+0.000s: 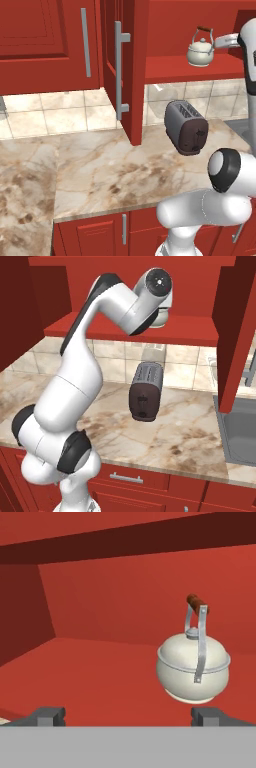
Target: Open the cabinet, pick the kettle from the cabinet, and place it in the sink.
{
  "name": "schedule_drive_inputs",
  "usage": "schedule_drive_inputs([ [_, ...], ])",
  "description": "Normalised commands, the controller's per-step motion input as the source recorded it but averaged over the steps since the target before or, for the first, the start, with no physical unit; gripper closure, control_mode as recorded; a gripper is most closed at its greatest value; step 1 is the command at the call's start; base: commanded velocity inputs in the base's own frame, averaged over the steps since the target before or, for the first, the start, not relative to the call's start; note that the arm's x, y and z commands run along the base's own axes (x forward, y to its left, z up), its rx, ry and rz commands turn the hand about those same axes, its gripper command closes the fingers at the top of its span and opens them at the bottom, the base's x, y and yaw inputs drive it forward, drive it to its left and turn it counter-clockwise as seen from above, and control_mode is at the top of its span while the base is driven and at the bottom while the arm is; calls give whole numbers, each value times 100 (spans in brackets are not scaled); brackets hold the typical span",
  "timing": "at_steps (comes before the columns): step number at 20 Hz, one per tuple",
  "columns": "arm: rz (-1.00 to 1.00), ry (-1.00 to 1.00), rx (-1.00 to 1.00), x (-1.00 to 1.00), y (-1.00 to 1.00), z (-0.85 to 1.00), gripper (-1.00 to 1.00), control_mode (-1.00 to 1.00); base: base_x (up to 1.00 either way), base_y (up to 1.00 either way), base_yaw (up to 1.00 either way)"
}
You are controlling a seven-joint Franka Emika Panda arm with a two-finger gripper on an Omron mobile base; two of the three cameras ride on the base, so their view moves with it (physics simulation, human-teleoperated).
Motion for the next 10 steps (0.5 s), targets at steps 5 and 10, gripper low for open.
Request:
schedule_drive_inputs([
  [5, 1, 0, -2, 21, -5, -6, -100, -100, 0, 0, 0],
  [10, 0, 0, 0, 27, -3, 0, -100, -100, 0, 0, 0],
])
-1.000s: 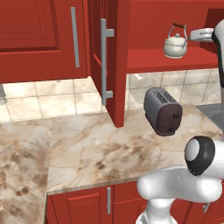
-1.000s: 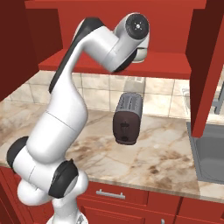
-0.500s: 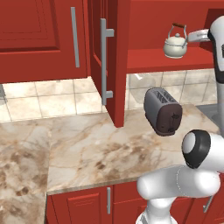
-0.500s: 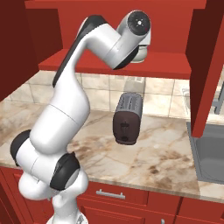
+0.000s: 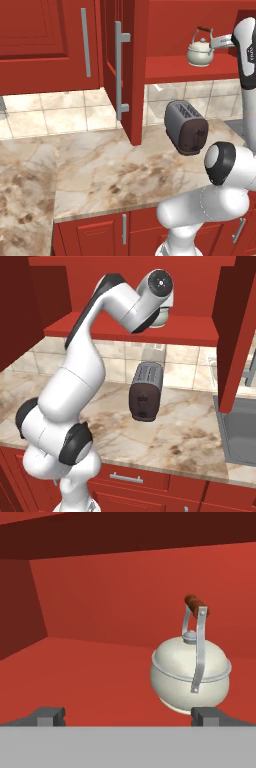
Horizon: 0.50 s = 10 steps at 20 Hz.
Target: Open the cabinet, pick the kettle from the cabinet, and place it in the sink.
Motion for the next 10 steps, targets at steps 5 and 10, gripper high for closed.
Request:
schedule_drive_inputs([
  [5, 0, 0, 0, 20, -9, 0, -100, -100, 0, 0, 0],
  [10, 0, 0, -1, 22, -12, -1, -100, -100, 0, 0, 0],
])
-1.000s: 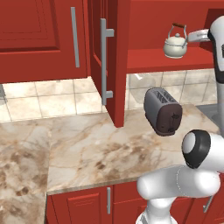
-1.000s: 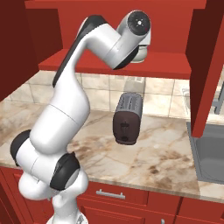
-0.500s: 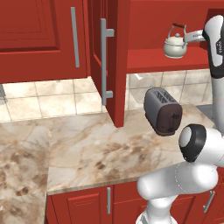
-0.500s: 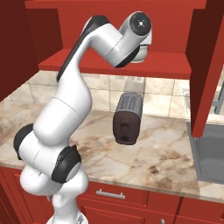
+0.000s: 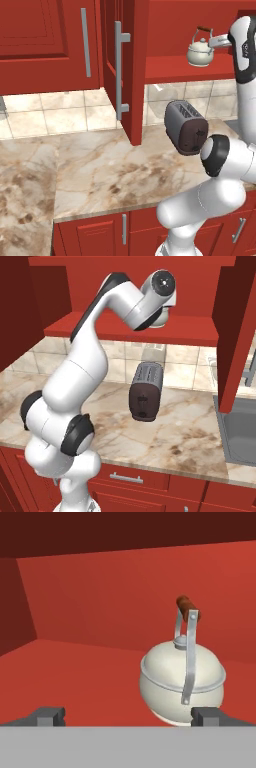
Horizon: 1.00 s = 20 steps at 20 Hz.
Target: Open the cabinet, pick the kettle from the cabinet, and place it in the sink.
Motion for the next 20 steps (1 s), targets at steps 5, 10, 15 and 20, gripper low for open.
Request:
schedule_drive_inputs([
  [5, 0, 0, -1, 22, -20, 0, -100, -100, 0, 0, 0],
  [10, 0, 0, 0, 16, -8, -1, -100, -100, 0, 0, 0],
  [15, 0, 0, 0, 18, -4, 0, -100, -100, 0, 0, 0],
  [20, 0, 0, 0, 17, -1, 0, -100, -100, 0, 0, 0],
])
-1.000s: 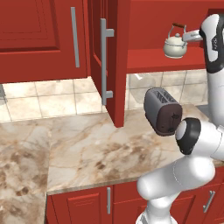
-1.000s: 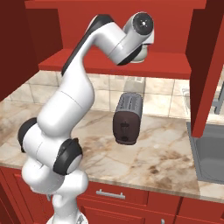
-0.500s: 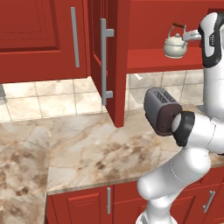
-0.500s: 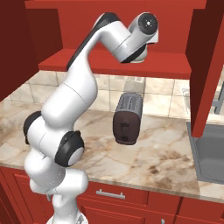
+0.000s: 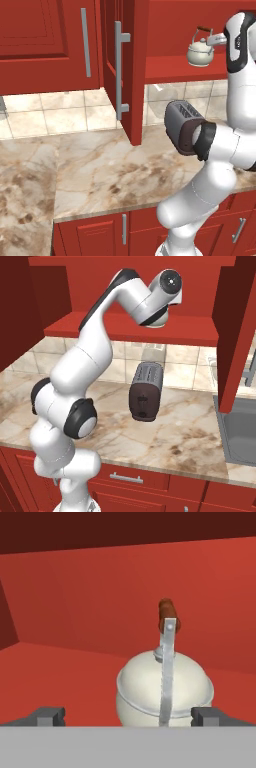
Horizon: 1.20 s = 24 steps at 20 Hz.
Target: Open the cabinet, pick the kettle from the cabinet, and place it in the sink.
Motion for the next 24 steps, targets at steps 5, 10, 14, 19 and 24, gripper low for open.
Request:
schedule_drive_inputs([
  [5, 0, 1, 0, 18, -2, 0, -100, -100, 0, 0, 0],
  [10, 0, 2, 0, 19, -1, 0, -100, -100, 0, 0, 0],
  [14, 0, 1, 0, 22, -3, 0, -100, -100, 0, 0, 0],
  [19, 1, 1, 0, 18, -10, 0, -100, -100, 0, 0, 0],
  [24, 0, 2, 0, 14, -15, 0, -100, -100, 0, 0, 0],
])
